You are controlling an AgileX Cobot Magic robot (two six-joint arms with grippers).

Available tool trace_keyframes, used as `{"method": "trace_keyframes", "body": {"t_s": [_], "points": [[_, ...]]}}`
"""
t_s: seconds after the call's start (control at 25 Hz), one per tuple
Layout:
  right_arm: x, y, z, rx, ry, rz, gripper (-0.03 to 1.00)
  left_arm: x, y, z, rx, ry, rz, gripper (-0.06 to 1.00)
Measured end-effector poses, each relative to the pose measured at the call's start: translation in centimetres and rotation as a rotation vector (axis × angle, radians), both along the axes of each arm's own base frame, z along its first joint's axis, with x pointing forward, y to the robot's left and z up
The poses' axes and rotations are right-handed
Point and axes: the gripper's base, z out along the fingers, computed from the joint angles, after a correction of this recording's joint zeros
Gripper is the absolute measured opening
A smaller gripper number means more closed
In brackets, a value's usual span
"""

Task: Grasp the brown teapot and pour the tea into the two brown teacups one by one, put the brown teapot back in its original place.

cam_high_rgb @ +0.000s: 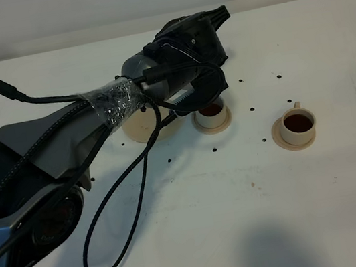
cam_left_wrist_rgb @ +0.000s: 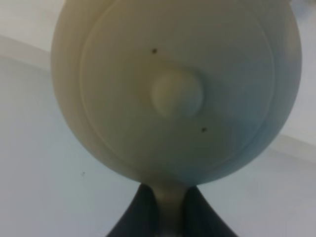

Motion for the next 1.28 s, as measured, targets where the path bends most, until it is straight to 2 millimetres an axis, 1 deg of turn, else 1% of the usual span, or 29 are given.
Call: {"method": "trace_keyframes", "body": {"t_s": [0.2,0.96,1.28], "points": [[0.00,0.00,0.00,0.000,0.000,0.000,0.22,-0.16,-0.31,0.02,0.000,-0.002,-0.015,0.08],[0.00,0.00,0.00,0.000,0.000,0.000,0.22,0.02,-0.50,0.23,0.067,-0.026,-0.091,0.08],[0.00,0.00,0.00,0.000,0.000,0.000,0.22,0.09,-0.67,0.33,0.068,-0.040,-0.114,0.08]]}}
